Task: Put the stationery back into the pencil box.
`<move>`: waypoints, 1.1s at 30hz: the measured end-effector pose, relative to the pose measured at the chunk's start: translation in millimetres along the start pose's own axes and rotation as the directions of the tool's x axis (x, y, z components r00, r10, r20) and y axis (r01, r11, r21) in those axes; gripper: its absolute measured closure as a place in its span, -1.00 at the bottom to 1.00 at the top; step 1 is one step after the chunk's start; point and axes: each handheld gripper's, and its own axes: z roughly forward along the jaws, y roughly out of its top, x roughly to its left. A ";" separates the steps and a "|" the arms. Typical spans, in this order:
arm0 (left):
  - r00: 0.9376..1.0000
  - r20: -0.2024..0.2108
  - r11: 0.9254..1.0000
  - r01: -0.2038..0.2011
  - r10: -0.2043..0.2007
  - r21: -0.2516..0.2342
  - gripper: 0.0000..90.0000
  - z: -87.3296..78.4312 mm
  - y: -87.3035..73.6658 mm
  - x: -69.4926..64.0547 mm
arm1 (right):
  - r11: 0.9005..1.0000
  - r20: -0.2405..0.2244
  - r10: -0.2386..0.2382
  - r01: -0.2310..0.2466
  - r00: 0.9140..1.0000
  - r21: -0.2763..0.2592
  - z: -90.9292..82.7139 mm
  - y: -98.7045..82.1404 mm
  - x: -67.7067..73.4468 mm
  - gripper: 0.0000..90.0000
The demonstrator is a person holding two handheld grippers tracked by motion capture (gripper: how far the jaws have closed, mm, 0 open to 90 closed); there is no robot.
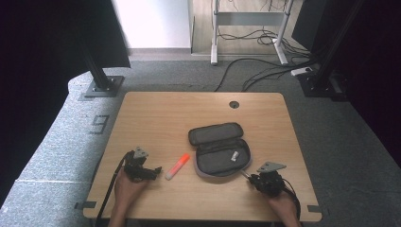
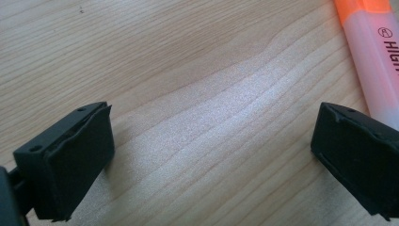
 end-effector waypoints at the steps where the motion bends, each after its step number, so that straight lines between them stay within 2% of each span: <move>1: 1.000 0.001 1.000 0.000 0.000 0.000 -1.00 0.0 0.0 0.1 | 1.000 -0.003 0.000 0.000 1.000 0.001 -0.5 -0.4 -0.6 0.74; 7: 1.000 0.001 1.000 0.000 0.000 0.000 -1.00 -0.1 0.0 0.1 | 1.000 -0.018 0.019 -0.019 1.000 -0.008 -8.8 -4.6 -1.7 0.74; 16: 1.000 0.001 1.000 0.000 0.000 0.000 -1.00 0.0 0.0 0.0 | 1.000 -0.037 -0.003 0.003 0.999 -0.005 -27.6 -11.9 4.7 0.74; 24: 1.000 0.001 1.000 0.000 0.000 0.000 -1.00 -0.1 0.0 0.1 | 1.000 -0.051 0.003 -0.004 0.999 -0.027 -46.2 -17.3 4.4 0.74; 33: 1.000 0.001 1.000 0.000 0.000 0.000 -1.00 -0.1 0.0 0.0 | 0.998 -0.050 -0.021 0.017 0.999 -0.068 -60.2 -3.4 3.3 0.74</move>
